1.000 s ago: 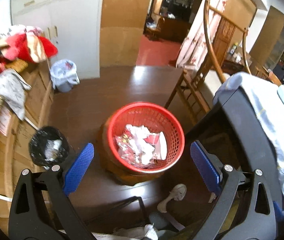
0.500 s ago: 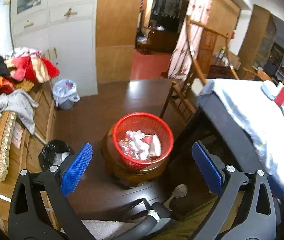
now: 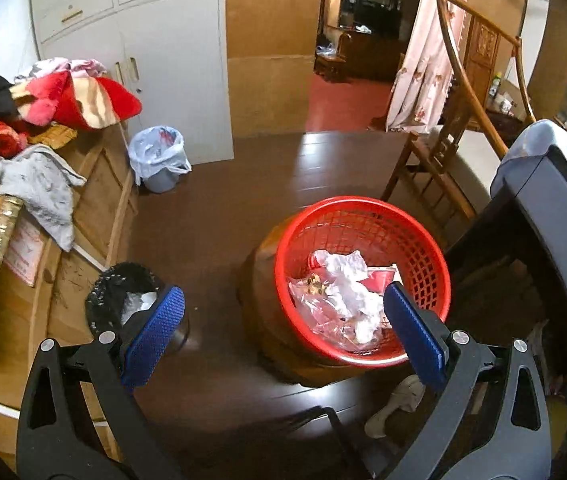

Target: Collect trash

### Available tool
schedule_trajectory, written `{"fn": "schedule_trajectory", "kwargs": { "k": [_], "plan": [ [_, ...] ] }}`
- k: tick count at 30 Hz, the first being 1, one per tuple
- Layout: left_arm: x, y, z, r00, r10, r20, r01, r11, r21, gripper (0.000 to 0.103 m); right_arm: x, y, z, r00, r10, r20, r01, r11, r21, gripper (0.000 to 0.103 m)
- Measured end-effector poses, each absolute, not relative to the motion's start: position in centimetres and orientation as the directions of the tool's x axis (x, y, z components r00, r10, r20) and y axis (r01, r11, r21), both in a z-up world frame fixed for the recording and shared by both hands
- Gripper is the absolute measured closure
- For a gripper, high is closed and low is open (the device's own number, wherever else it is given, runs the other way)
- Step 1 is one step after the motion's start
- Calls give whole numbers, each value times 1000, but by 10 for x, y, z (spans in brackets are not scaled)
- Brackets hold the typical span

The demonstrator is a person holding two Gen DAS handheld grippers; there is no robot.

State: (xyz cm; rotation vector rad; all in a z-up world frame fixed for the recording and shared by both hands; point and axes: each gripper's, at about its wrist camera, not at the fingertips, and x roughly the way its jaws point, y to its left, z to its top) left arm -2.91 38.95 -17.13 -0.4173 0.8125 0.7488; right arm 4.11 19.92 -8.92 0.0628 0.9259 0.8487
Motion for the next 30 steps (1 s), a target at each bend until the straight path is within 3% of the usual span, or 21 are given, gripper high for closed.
{"fn": "schedule_trajectory", "kwargs": {
  "k": [4, 7, 30],
  "plan": [
    [-27, 394, -184, 463, 382, -800, -711, 699, -78, 7, 39, 216, -96, 363, 602, -711, -630, 721, 289, 6],
    [-26, 389, -180, 459, 422, -782, -700, 714, -26, 7, 32, 222, -97, 402, 572, -715, -635, 736, 232, 6],
    [-26, 373, -162, 494, 436, -752, -652, 758, 11, 7, 4, 197, -76, 486, 573, -660, -638, 749, 180, 6]
  ]
}}
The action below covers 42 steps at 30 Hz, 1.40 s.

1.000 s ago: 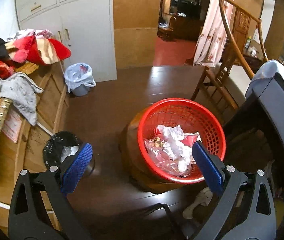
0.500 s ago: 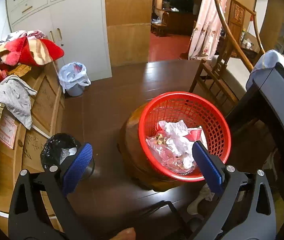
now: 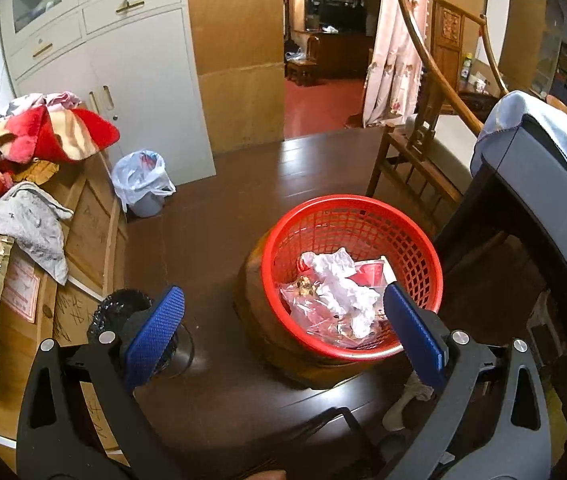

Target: Collect trash

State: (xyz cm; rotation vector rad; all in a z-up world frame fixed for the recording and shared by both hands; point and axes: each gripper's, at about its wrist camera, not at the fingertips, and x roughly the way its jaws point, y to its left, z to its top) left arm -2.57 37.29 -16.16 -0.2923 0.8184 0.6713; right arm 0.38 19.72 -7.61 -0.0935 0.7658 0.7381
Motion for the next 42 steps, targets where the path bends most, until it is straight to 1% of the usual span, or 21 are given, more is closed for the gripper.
{"fn": "schedule_trajectory", "kwargs": {
  "k": [42],
  "plan": [
    [-27, 372, -167, 474, 435, -765, -660, 751, 18, 7, 5, 198, -80, 458, 583, -671, -637, 742, 209, 6]
  ]
}}
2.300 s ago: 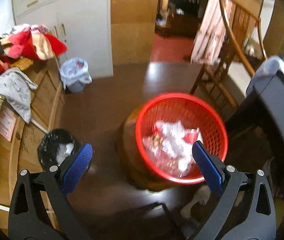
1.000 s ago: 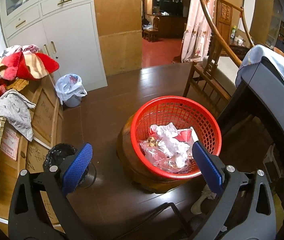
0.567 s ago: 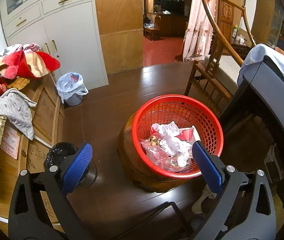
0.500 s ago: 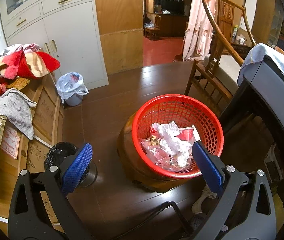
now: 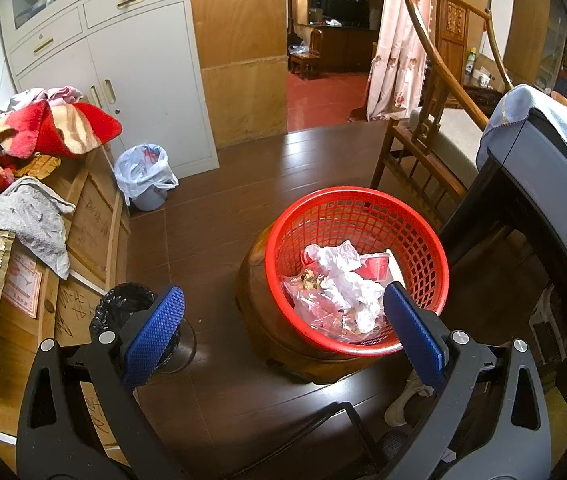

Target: Collect trash

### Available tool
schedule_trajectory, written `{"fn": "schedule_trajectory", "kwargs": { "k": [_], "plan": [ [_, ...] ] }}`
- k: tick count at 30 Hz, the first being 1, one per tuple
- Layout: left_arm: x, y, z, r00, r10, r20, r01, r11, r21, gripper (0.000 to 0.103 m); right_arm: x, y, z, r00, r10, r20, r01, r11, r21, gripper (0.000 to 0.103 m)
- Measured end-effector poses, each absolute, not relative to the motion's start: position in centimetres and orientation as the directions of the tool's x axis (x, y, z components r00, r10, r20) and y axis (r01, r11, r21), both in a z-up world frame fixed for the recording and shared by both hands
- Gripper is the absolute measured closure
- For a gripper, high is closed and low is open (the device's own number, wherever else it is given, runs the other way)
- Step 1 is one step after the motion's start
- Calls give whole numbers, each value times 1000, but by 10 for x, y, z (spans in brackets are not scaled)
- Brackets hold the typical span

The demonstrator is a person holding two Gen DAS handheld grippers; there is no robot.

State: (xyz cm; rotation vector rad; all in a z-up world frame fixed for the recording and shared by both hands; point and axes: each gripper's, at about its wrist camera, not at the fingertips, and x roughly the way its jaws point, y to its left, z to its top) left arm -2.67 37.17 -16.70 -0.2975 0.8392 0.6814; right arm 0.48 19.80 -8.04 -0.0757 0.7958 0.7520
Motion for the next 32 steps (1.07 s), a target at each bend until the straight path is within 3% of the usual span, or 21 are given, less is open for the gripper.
{"fn": "schedule_trajectory", "kwargs": {
  "k": [32],
  "plan": [
    [-33, 371, -168, 473, 442, -762, -663, 748, 22, 7, 3, 199, -79, 456, 584, -671, -629, 745, 222, 6]
  ]
}}
